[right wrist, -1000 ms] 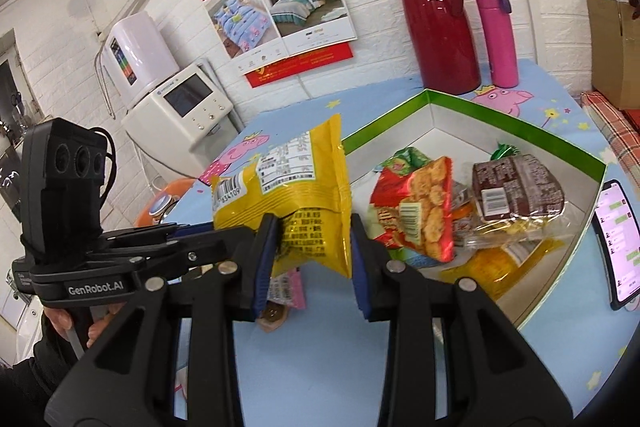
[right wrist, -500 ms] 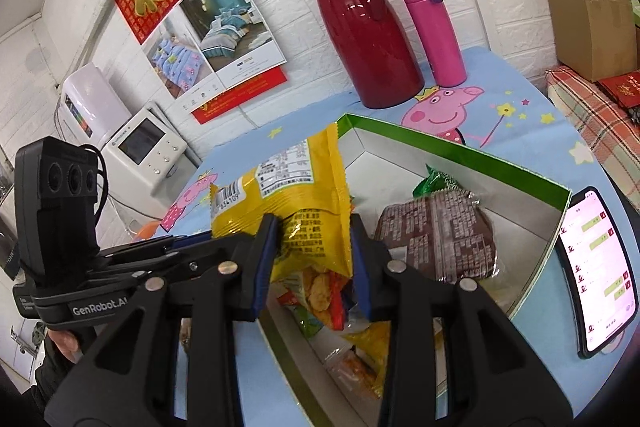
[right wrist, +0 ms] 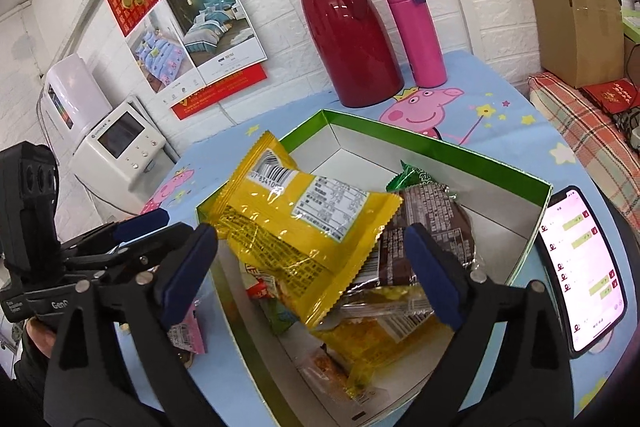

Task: Organize snacks
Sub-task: 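Carry both yellow bags into the green box and open both tools, then move both open tools back to the remaining snacks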

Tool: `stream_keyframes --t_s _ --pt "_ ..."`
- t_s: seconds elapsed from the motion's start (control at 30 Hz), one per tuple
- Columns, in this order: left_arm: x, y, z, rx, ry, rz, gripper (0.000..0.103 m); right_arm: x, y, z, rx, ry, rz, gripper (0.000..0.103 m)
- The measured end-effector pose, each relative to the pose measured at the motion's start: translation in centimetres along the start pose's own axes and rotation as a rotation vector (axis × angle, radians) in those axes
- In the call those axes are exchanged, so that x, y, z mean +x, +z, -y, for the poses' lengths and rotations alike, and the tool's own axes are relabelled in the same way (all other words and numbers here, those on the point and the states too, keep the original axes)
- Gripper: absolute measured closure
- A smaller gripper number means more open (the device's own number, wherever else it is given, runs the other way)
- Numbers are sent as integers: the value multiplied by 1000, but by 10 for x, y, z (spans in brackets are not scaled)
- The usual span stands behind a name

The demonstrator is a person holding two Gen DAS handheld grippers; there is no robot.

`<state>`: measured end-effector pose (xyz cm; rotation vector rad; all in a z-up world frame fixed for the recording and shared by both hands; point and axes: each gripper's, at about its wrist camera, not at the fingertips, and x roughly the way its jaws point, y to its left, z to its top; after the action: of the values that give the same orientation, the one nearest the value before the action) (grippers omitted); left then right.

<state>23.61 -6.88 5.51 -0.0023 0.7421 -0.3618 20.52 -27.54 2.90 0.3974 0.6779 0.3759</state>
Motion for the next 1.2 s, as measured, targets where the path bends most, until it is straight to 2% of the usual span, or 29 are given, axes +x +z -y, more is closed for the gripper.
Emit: stream_keyframes --t_s 0.07,0.2,0.43,0.6,0.67,0.8,0.9,1.07,1.2 --pt "-10 -2 -2 0 8 11 17 -5 0 -6 -3 1 2 2" --pt "-33 -8 -2 -4 46 38 17 -26 0 -24 -26 17 28 1" --pt "-83 -33 -10 -14 135 77 15 -76 -12 -71 -110 51 146 1" --pt "-119 -63 -45 -87 185 53 15 -97 -34 -96 -106 152 209 1" --pt "-128 -76 -66 -129 209 31 15 -93 -43 -106 -121 198 169 1" --pt "-141 -107 -103 -202 249 -9 15 -68 -65 -126 -207 207 6 1" --pt "-142 -129 -124 -236 263 -46 15 -46 -80 -129 -196 220 -89 1" --pt "-142 -169 -145 -287 250 -90 15 3 -91 -125 -156 215 -256 1" --pt "-143 -187 -148 -278 248 -101 15 45 -93 -128 -161 227 -344 11"
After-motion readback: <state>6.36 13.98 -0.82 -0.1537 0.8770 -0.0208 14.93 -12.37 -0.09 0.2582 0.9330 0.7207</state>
